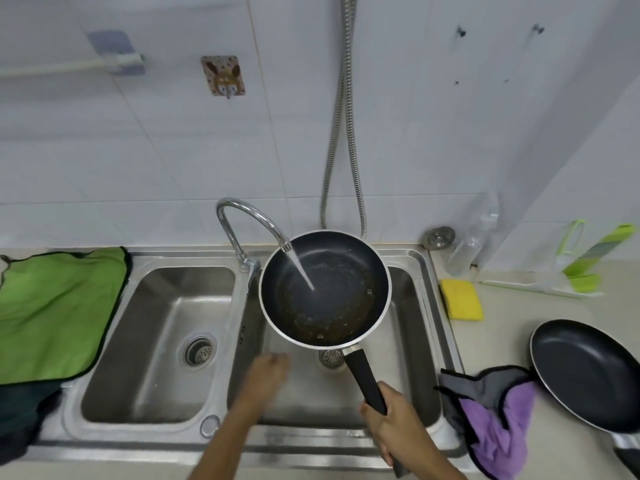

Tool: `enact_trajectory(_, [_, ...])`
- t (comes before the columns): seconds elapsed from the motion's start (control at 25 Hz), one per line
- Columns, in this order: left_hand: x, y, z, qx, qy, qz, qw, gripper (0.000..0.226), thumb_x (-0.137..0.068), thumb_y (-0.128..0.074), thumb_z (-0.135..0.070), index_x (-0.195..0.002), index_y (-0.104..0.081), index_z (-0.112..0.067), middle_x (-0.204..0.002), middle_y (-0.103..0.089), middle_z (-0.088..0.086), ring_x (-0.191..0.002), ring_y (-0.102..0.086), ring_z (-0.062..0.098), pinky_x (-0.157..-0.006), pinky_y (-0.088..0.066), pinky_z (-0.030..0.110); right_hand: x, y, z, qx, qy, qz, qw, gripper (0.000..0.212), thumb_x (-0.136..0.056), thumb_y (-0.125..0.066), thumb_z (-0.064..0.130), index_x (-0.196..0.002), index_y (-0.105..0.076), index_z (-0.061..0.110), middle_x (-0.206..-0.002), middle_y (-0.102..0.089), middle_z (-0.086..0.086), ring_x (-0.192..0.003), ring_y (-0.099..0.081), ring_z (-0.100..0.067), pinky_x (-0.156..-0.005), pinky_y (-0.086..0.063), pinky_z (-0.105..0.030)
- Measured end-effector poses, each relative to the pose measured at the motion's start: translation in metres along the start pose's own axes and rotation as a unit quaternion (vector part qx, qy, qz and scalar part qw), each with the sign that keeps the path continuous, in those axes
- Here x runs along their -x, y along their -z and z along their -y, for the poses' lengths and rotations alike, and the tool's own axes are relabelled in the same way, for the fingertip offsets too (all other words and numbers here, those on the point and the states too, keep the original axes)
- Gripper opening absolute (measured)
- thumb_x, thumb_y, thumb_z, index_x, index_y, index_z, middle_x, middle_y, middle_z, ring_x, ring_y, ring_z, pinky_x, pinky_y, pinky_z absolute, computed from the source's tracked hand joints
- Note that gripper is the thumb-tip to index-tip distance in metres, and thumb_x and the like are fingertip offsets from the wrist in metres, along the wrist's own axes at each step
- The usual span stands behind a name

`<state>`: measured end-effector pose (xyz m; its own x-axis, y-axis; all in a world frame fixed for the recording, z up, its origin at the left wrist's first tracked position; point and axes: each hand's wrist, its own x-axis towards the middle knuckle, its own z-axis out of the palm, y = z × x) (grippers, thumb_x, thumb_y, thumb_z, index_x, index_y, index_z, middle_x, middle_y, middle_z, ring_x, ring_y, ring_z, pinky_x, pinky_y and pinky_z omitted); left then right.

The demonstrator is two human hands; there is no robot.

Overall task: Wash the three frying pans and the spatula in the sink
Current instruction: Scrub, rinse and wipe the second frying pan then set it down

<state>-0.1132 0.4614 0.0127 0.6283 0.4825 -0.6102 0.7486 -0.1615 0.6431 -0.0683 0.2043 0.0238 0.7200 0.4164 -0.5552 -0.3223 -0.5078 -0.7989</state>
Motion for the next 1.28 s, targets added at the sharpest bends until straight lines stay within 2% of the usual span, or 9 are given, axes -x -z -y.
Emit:
enact_trajectory(0.12, [0.048,-0.070,-0.002,0.286,0.105,0.134,0.943,0.046,-0.104,-0.050,-0.054,-0.114,-0.073,-0.015,-0.107,-0.081,0.007,-0.104,-0.075,0.027,-0.091,-0.057,0.041,0.001,-0.007,0.006,0.002,0.022,0.015,1.000,0.004,-0.091,-0.060,0.019,-0.092,-0.057,0.018,-0.053,-0.050,-0.007,-0.035,-0.043,-0.025,-0.036,-0.036,-0.027])
enact_trajectory(0.28, [0.061,-0.114,-0.023,0.447,0.128,0.131,0.875,0.044,-0.096,-0.065,-0.046,-0.121,-0.074,-0.011,-0.115,-0.079,0.009,-0.118,-0.069,0.031,-0.100,-0.051,0.043,0.019,-0.004,0.005,0.021,0.045,0.031,0.998,0.022,-0.090,-0.060,0.020,-0.110,-0.063,0.027,-0.060,-0.065,-0.006,-0.037,-0.052,-0.023,-0.037,-0.039,-0.025])
enact_trajectory(0.44, [0.069,-0.133,-0.040,0.434,0.112,0.155,0.880,0.039,-0.095,-0.069,-0.038,-0.119,-0.073,-0.007,-0.115,-0.080,0.007,-0.115,-0.071,0.028,-0.086,-0.051,0.034,0.027,0.023,0.002,0.032,0.034,0.024,0.999,0.019,-0.090,-0.059,0.022,-0.106,-0.066,0.030,-0.063,-0.068,-0.003,-0.040,-0.055,-0.018,-0.039,-0.042,-0.025])
enact_trajectory(0.6, [0.066,-0.131,-0.049,0.433,0.078,0.128,0.889,0.051,-0.081,-0.077,-0.031,-0.121,-0.072,0.002,-0.115,-0.079,0.014,-0.116,-0.072,0.030,-0.092,-0.055,0.031,0.018,0.027,0.009,0.042,0.068,0.004,0.997,0.011,-0.092,-0.061,0.021,-0.100,-0.064,0.029,-0.067,-0.070,0.000,-0.043,-0.059,-0.018,-0.041,-0.043,-0.027])
enact_trajectory(0.68, [0.060,-0.122,-0.042,0.443,0.064,0.114,0.887,0.042,-0.089,-0.074,-0.027,-0.119,-0.074,0.003,-0.114,-0.079,0.015,-0.118,-0.071,0.031,-0.095,-0.055,0.032,0.011,0.015,0.011,0.049,0.079,0.013,0.996,0.016,-0.091,-0.062,0.024,-0.104,-0.065,0.033,-0.075,-0.073,0.000,-0.050,-0.065,-0.016,-0.046,-0.048,-0.029])
enact_trajectory(0.76, [0.058,-0.116,-0.032,0.447,0.057,0.099,0.887,0.034,-0.095,-0.070,-0.025,-0.116,-0.076,0.002,-0.113,-0.079,0.014,-0.118,-0.070,0.032,-0.097,-0.055,0.034,0.007,0.005,0.009,0.065,0.092,0.021,0.993,0.023,-0.090,-0.063,0.023,-0.109,-0.065,0.036,-0.081,-0.074,0.006,-0.064,-0.069,-0.008,-0.057,-0.051,-0.022])
enact_trajectory(0.92, [0.068,-0.123,-0.032,0.412,0.069,0.117,0.901,0.032,-0.097,-0.068,-0.028,-0.115,-0.076,-0.003,-0.112,-0.080,0.009,-0.110,-0.074,0.027,-0.083,-0.055,0.030,0.015,0.011,0.000,0.058,0.075,0.013,0.995,0.034,-0.087,-0.064,0.026,-0.118,-0.064,0.042,-0.087,-0.076,0.010,-0.078,-0.070,0.001,-0.065,-0.050,-0.012])
enact_trajectory(1.12, [0.065,-0.128,-0.047,0.407,0.080,0.119,0.902,0.030,-0.098,-0.068,-0.022,-0.117,-0.074,0.001,-0.110,-0.080,0.012,-0.094,-0.075,0.020,-0.066,-0.055,0.020,0.007,0.016,-0.003,0.058,0.070,-0.009,0.996,0.036,-0.086,-0.063,0.029,-0.119,-0.062,0.045,-0.088,-0.077,0.008,-0.071,-0.072,-0.005,-0.067,-0.058,-0.027])
enact_trajectory(1.28, [0.053,-0.103,-0.037,0.409,0.067,0.081,0.906,0.029,-0.098,-0.068,-0.024,-0.112,-0.077,-0.001,-0.107,-0.081,0.012,-0.090,-0.077,0.018,-0.066,-0.053,0.020,-0.005,-0.006,0.008,0.053,0.114,0.018,0.992,0.047,-0.090,-0.064,0.021,-0.121,-0.056,0.054,-0.088,-0.076,0.012,-0.074,-0.071,-0.001,-0.063,-0.051,-0.014])
